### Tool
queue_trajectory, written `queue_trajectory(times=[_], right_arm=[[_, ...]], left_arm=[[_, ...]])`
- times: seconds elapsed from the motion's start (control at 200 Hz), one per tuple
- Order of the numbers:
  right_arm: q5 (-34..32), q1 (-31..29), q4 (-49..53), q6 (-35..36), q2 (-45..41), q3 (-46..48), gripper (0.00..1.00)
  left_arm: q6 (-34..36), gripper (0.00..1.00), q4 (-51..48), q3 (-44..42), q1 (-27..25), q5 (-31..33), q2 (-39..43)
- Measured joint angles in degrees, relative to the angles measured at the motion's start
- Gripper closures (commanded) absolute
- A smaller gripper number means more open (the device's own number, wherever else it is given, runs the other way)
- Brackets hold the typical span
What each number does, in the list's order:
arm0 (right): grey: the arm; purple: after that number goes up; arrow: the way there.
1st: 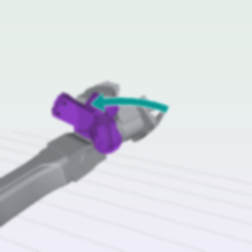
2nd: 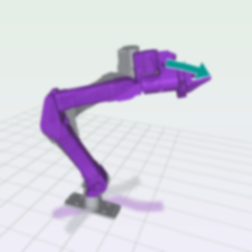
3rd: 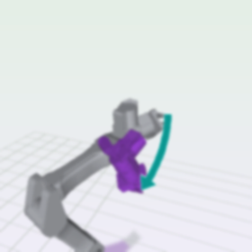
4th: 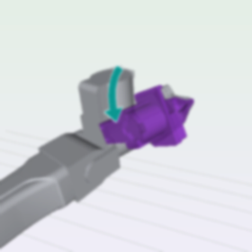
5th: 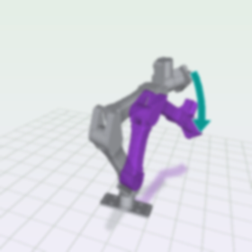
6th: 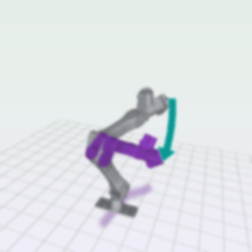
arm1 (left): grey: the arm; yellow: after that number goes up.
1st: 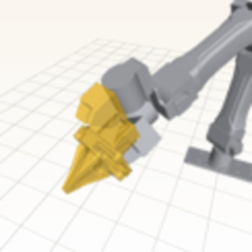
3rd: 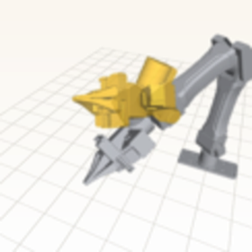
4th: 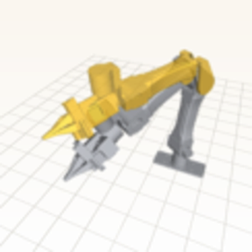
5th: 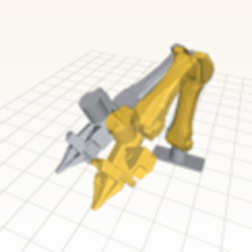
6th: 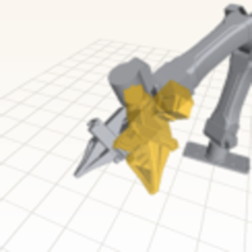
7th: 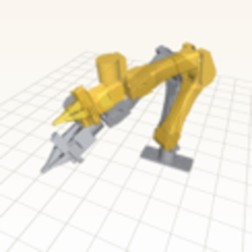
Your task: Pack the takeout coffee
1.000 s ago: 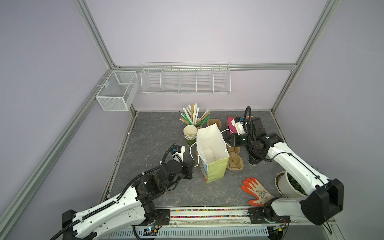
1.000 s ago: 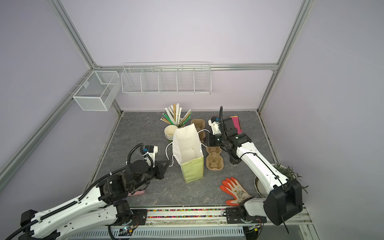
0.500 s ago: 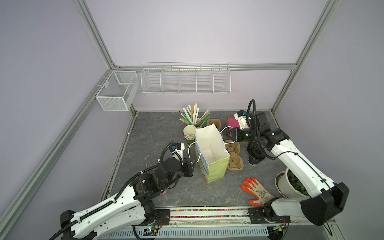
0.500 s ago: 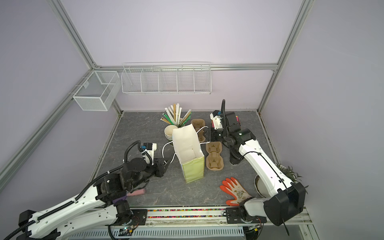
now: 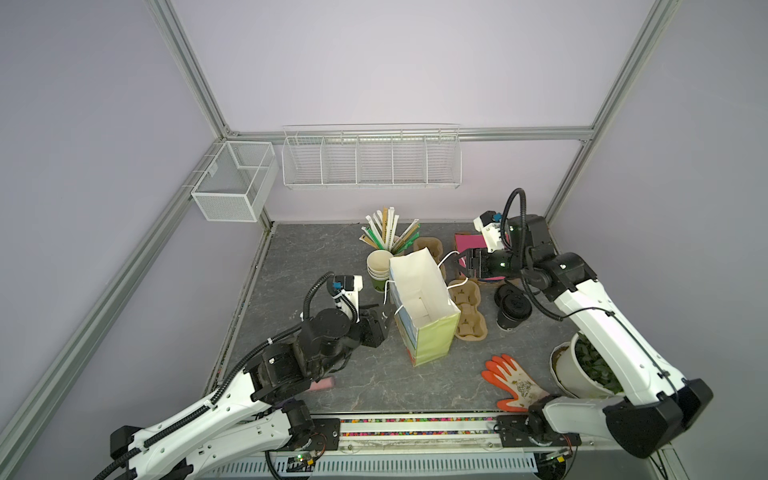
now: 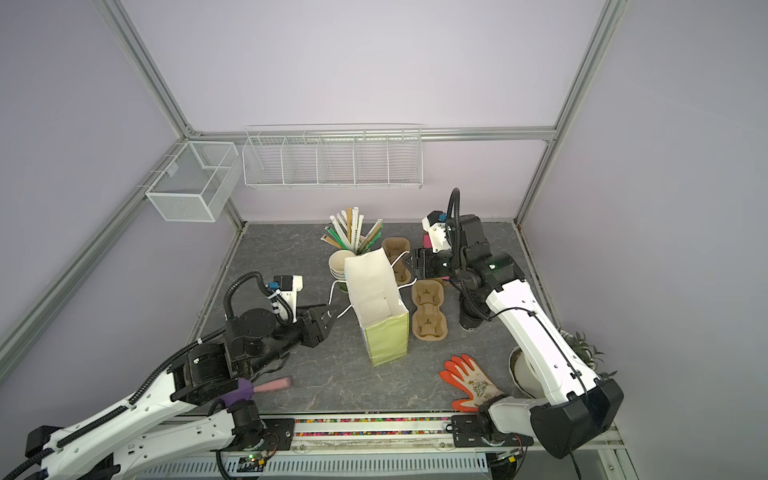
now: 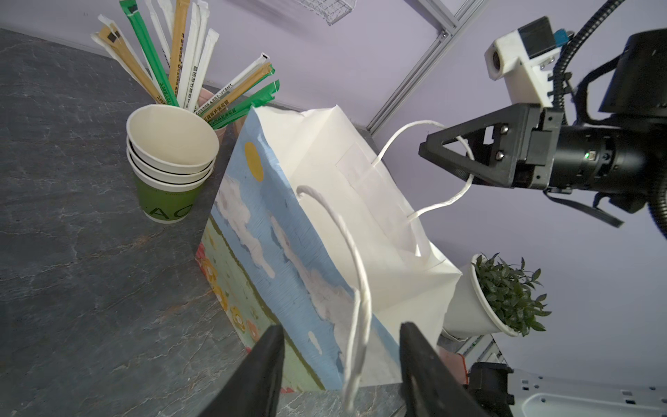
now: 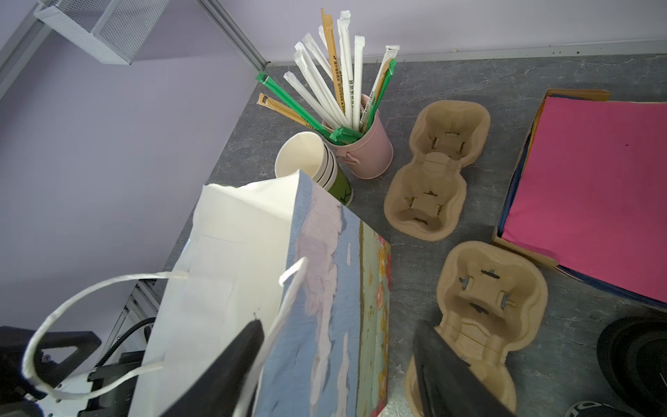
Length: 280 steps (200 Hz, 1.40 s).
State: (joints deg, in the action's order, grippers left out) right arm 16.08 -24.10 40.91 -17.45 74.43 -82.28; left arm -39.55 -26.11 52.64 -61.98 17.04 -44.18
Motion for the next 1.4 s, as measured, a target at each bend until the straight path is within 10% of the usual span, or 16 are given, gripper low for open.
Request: queue_trajectory(times=[0.305,0.55,1.015,1.399], right_arm=[[-5.44,0.02,3.69,0.24,-5.88,-6.19,0.09],[-16.0,1.99,9.68,-0.59,-8.46,-4.7,0.05],[-17.84,2.62,8.48,-5.25,6.47,9.64,0.15],[-19.08,1.16,3.82,-6.82,13.77,12.46,0.32]], left_arm=[[5.05,0.36,-4.66,9.11,0.0,3.93,0.2],[11.15,0.07,-14.29,15.02,0.11,11.28,0.35],[21.18,0.01,-21.09,11.41,1.36,24.98,4.5],[22.38,0.01,-17.03,5.53,16.74,23.63,2.16]])
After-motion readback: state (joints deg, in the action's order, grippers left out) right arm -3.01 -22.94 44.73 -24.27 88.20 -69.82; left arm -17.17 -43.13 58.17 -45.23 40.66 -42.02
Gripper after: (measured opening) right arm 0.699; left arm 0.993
